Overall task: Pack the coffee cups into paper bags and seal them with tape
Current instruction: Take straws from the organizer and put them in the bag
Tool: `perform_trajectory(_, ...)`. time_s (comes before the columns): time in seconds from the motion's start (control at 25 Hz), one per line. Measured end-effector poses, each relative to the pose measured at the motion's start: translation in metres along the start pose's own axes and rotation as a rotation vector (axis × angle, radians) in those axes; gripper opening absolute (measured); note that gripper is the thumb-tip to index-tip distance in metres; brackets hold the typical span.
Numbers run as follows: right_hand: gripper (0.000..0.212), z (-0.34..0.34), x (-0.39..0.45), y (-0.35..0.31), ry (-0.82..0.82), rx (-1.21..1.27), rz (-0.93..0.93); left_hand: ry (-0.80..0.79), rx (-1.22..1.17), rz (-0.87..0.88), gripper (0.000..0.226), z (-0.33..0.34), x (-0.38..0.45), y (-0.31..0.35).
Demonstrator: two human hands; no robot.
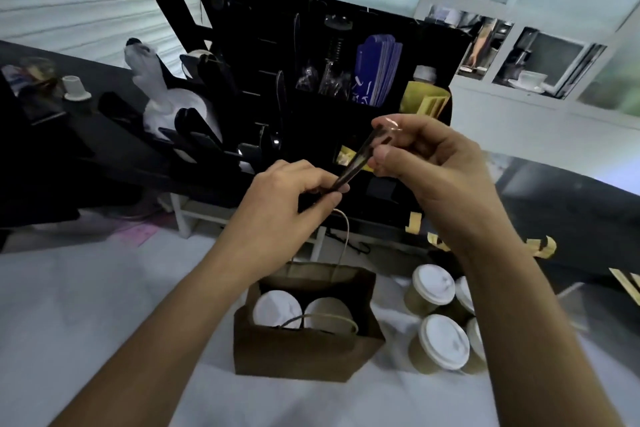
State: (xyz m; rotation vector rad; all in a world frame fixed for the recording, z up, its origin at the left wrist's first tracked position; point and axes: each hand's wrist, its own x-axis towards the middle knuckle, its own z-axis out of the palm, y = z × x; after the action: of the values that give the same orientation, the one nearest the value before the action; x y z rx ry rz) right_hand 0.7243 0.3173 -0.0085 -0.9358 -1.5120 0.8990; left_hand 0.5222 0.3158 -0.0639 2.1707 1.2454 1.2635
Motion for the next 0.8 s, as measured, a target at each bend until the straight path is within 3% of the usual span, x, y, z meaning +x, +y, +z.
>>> perform_trajectory(0.24, 0.008, 0.002, -0.023, 0.031, -0.078, 0.006, 0.017, -0.108, -0.096, -0.081, 0.020, 0.005, -0.018, -0.002)
perform_trajectory(0.48, 0.030, 0.006, -0.038, 0.043, -0.180, 0.055, 0.047, -0.196, -0.070, -0.089, 0.016, 0.015, -0.031, -0.010)
perform_trajectory(0.6, 0.028, 0.006, -0.041, 0.049, -0.254, 0.025, 0.039, -0.199, -0.022, -0.065, 0.017, 0.017, -0.036, -0.018)
perform_trajectory(0.8, 0.015, 0.012, -0.041, 0.061, -0.222, -0.106, -0.040, -0.242, 0.080, -0.097, 0.028, 0.020, -0.044, -0.026)
